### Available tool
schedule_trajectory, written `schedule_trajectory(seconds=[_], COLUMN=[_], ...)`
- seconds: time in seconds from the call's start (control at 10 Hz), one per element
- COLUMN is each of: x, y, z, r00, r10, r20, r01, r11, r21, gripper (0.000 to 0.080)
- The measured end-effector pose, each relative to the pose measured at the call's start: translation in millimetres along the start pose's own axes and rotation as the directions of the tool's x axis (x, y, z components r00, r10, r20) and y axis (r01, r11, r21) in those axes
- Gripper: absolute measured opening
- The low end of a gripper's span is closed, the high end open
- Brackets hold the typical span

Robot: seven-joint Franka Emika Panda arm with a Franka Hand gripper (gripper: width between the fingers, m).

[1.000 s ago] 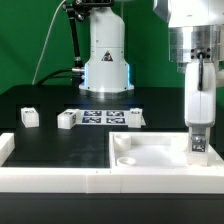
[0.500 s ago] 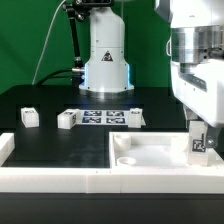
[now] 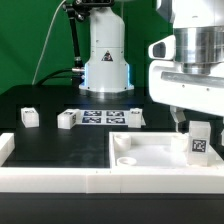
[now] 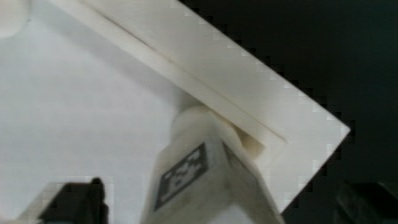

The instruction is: Assemble one leg

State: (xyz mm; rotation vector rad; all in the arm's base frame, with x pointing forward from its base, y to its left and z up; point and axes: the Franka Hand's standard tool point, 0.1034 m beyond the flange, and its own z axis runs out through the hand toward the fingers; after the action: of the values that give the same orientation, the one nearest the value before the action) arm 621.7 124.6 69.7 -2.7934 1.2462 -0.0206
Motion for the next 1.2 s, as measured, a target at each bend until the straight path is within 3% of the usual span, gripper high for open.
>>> schedule_trajectory(seconds=[0.3,0.5,0.6,0.7,0.9,1.0,1.1,1.2], x=[1.8,3.6,4.7,5.2,5.3,5.4,5.4,5.3], y=[0.9,1.3,1.5,1.6,1.7,1.6,1.7,1.6], z=[-0.4,-0.9,-1.3,-1.4,-1.4,-1.5,-1.4,-1.4], r00=[0.936,0.838,0.785,0.785,0.787,0.787,0.789,0.811], r10=[-0.353,-0.545,-0.619,-0.619,-0.617,-0.617,-0.614,-0.584], r20=[-0.008,-0.017,-0.013,-0.015,-0.015,-0.015,-0.015,-0.017], r01=[0.353,0.544,0.617,0.617,0.615,0.615,0.612,0.583], r11=[0.936,0.838,0.785,0.785,0.787,0.787,0.789,0.811], r21=[-0.013,-0.043,-0.055,-0.055,-0.055,-0.055,-0.055,-0.053], gripper=[0.0649,0.0649,0.0649,0.0649,0.0388,0.0388,0.0291,0.0291])
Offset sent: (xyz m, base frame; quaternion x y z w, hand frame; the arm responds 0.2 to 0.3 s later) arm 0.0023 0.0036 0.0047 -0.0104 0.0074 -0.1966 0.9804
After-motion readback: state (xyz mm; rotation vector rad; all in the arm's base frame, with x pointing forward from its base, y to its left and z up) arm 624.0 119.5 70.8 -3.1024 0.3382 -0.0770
